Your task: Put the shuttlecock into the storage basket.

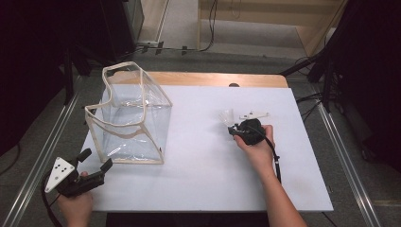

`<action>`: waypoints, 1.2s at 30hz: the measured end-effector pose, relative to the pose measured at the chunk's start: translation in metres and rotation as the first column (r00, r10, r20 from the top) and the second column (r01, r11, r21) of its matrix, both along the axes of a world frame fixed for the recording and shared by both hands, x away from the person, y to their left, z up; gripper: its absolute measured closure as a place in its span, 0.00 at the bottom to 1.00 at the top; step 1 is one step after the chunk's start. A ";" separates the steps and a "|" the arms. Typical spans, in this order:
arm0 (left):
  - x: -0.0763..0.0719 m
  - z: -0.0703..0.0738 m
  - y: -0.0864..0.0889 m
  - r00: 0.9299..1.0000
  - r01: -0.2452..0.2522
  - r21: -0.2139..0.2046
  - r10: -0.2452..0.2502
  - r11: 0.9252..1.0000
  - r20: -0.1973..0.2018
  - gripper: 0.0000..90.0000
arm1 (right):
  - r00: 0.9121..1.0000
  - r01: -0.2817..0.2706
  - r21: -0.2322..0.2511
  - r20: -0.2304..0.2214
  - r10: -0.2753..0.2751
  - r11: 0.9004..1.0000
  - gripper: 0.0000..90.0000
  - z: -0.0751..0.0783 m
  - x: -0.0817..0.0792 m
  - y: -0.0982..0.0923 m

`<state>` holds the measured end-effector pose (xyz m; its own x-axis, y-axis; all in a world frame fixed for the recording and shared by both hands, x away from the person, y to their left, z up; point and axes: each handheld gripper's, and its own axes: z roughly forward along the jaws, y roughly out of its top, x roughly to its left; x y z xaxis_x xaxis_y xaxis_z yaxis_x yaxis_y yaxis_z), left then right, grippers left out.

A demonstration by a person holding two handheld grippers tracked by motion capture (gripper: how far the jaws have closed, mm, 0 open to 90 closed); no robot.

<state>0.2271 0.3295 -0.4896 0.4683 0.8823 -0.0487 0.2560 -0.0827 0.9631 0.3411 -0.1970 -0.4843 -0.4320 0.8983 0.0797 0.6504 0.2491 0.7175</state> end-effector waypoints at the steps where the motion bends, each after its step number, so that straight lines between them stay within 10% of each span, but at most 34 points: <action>1: 0.000 0.000 0.000 1.000 0.000 0.001 0.000 1.000 0.000 0.15 | 1.000 -0.010 0.009 0.009 0.009 1.000 0.70 0.004 -0.001 0.002; 36: 0.000 0.000 0.000 1.000 0.004 -0.002 -0.004 1.000 0.004 0.15 | 0.985 -0.149 0.121 0.101 0.138 0.981 0.70 0.040 -0.017 0.053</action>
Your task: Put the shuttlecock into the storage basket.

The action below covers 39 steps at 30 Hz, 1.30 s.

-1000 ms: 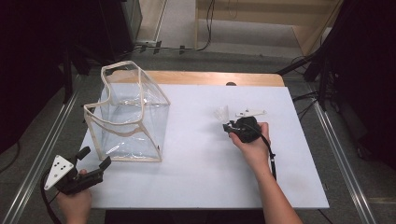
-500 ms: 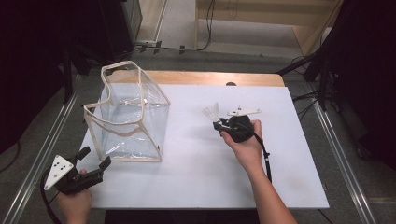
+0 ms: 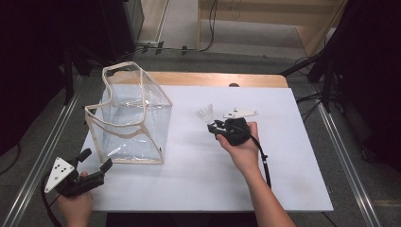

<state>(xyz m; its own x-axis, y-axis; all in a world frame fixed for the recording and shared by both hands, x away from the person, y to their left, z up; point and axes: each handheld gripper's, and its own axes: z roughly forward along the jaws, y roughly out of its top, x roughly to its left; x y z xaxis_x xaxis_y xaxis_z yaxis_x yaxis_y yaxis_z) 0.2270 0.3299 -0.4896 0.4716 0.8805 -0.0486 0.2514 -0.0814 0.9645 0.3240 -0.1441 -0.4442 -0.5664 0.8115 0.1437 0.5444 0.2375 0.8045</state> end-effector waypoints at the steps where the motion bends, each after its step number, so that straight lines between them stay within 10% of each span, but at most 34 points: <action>1: 0.000 0.000 0.000 1.000 -0.001 0.000 0.001 1.000 -0.001 0.15 | 1.000 0.000 0.000 0.000 0.000 1.000 0.70 0.000 0.000 0.000; 39: 0.000 0.000 0.001 1.000 -0.001 -0.007 0.001 1.000 0.002 0.15 | 0.995 -0.097 0.071 0.043 0.094 0.993 0.70 0.016 -0.014 0.039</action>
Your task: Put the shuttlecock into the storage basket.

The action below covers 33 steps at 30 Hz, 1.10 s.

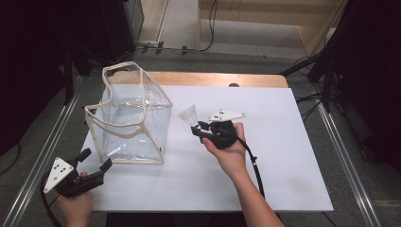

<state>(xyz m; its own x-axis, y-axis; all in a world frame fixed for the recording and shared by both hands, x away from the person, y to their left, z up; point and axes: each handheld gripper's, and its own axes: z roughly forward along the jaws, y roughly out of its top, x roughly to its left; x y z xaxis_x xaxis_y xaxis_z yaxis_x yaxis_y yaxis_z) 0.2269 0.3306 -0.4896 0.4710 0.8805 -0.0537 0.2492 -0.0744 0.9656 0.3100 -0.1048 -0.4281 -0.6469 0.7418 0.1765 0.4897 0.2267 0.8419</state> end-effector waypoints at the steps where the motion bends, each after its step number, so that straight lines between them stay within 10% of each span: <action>1: 0.000 0.000 0.000 1.000 0.001 0.001 -0.001 1.000 0.000 0.15 | 1.000 -0.002 0.000 0.002 0.002 1.000 0.70 0.000 -0.001 0.001; 33: 0.000 0.000 -0.001 1.000 0.003 0.005 -0.003 1.000 -0.003 0.15 | 0.998 -0.064 0.031 0.025 0.063 0.997 0.70 0.019 -0.008 0.026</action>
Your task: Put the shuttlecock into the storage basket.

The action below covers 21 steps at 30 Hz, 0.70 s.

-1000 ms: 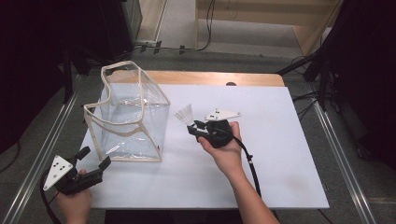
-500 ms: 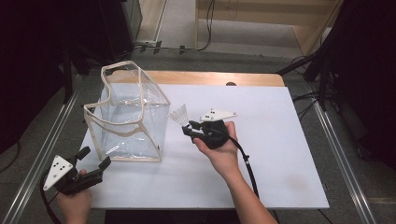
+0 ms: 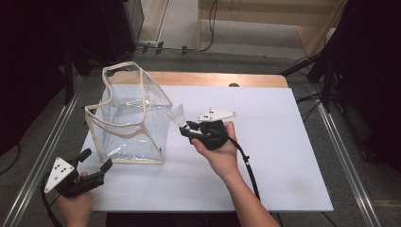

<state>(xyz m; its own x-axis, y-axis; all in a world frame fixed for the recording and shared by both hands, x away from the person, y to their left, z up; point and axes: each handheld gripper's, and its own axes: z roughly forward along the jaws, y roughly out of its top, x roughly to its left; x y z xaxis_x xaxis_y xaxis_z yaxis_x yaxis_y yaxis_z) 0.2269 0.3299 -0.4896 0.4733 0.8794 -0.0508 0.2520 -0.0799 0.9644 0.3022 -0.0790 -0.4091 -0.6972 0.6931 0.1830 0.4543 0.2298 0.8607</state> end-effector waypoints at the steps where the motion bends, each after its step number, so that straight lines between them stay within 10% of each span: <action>1: 0.000 0.000 0.000 1.000 0.000 0.001 0.000 1.000 0.000 0.15 | 1.000 -0.002 -0.001 0.006 0.002 1.000 0.70 0.001 0.000 0.001; 21: 0.001 0.000 -0.001 1.000 0.002 0.008 -0.002 1.000 -0.003 0.15 | 0.999 -0.023 0.018 0.048 0.022 1.000 0.70 0.027 -0.001 0.011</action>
